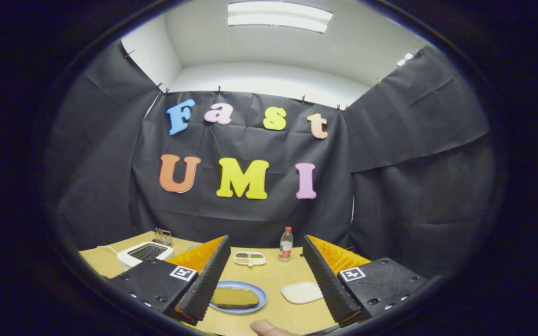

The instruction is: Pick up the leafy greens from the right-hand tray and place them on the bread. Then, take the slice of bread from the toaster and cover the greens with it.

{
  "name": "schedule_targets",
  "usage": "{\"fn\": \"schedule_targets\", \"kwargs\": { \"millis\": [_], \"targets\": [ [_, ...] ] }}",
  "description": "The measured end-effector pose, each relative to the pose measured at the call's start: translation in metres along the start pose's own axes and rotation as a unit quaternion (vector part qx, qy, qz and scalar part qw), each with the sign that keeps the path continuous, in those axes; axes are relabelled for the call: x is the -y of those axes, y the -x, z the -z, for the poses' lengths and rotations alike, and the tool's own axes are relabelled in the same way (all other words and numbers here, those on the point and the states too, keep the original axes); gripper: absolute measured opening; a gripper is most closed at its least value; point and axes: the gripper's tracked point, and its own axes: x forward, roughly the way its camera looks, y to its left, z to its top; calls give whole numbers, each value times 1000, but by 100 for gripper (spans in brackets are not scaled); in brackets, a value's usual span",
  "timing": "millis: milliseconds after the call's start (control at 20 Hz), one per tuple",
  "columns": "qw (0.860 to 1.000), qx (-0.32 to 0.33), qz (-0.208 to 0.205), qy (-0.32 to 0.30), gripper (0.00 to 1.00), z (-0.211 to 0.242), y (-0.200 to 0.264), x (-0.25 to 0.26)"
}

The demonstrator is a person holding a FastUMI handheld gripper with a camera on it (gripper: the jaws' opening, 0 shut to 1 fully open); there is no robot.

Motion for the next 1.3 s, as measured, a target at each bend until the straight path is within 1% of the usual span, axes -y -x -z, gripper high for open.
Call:
{"fn": "schedule_targets", "kwargs": {
  "millis": [150, 500, 700, 950, 1300],
  "targets": [
    [1000, 6, 1, 0, 95, -10, 8, 2],
    [1000, -1, -2, 15, 95, -9, 14, 1],
    [1000, 5, -5, 5, 95, -10, 17, 0],
    [1000, -13, -21, 0, 95, 2, 17, -8],
    [1000, -22, -22, 1, 95, 6, 17, -8]
  ]
}}
